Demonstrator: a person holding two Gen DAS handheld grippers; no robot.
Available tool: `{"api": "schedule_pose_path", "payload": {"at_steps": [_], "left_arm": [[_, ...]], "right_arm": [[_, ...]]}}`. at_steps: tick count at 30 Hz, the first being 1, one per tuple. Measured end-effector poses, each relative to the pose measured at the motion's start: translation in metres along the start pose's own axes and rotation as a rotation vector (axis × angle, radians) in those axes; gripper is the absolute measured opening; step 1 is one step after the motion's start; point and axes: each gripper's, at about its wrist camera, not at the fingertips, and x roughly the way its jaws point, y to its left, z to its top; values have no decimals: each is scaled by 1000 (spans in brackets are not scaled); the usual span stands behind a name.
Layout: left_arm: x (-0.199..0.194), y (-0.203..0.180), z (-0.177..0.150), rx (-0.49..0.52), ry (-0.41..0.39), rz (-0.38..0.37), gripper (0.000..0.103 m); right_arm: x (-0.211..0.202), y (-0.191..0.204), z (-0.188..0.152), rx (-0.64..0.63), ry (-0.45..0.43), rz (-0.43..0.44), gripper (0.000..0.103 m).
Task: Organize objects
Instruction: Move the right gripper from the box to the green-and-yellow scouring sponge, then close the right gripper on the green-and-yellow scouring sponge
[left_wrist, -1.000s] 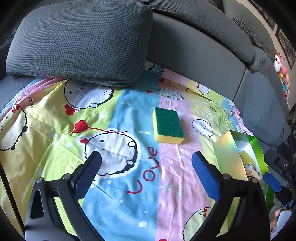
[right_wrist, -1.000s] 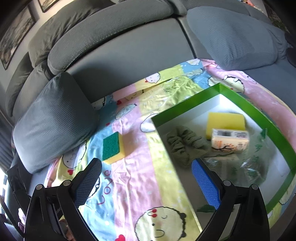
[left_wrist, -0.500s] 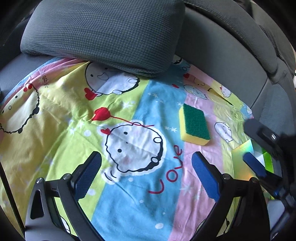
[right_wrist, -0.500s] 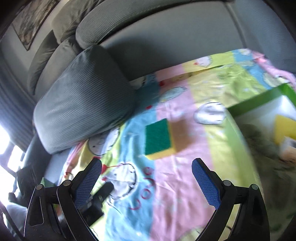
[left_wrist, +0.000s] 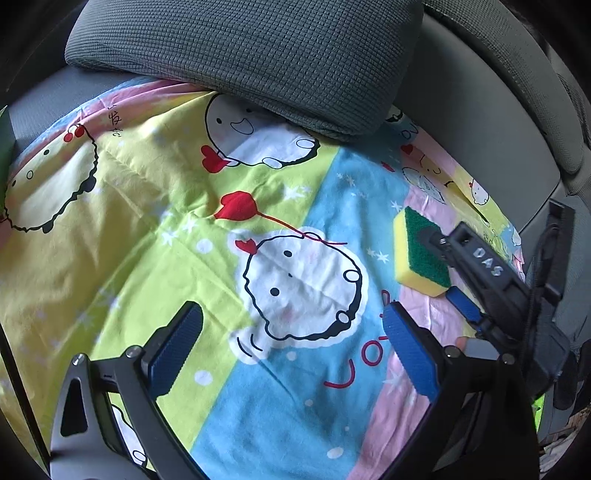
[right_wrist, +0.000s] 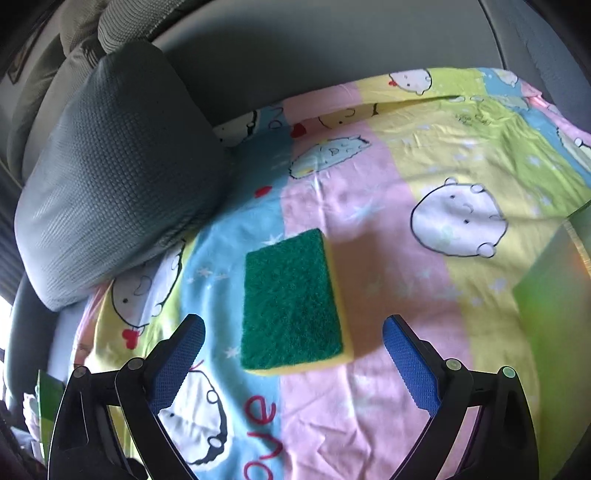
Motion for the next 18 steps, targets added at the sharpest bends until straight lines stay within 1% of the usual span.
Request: {"api": "schedule_pose_path", "payload": {"at_steps": [2,4,5,6,7,8,9,11,12,15,18], "left_arm": [[-1,-1,-1,2,1,-4,97],[-2,-2,-2,10,5,-7,97],[-1,-2,-2,11,6,-4,97],[-2,-2,-2,11,6,-1,97],[-2,-1,-2,10,6,0,97],[-1,-1,-2,8,7,-1,97],[-1,-1,-2,8,8,-2,97],[0,0,-2,9,10,-1,97],[-1,0,-2,10,9,0,97],[-2,2,-1,3,3,-2,97],[-1,4,-1,-5,10,-7,97]], "right_arm": [[8,2,-2,-20,5,-33,98],[16,2,-5,-33,20,-37,98],[16,3,-6,-44,5,-53,98],[16,5,-7,-60,-8,-77,94],[16,7,-8,-73,-10,-95,87],[18,8,-8,-89,-8,-117,84],[18,8,-9,-98,-9,-118,83],[17,7,-10,-97,-10,-96,76],[16,8,-10,-93,1,-77,67],[12,12,-14,-99,14,-102,66],[6,10,-19,-90,35,-100,65]]}}
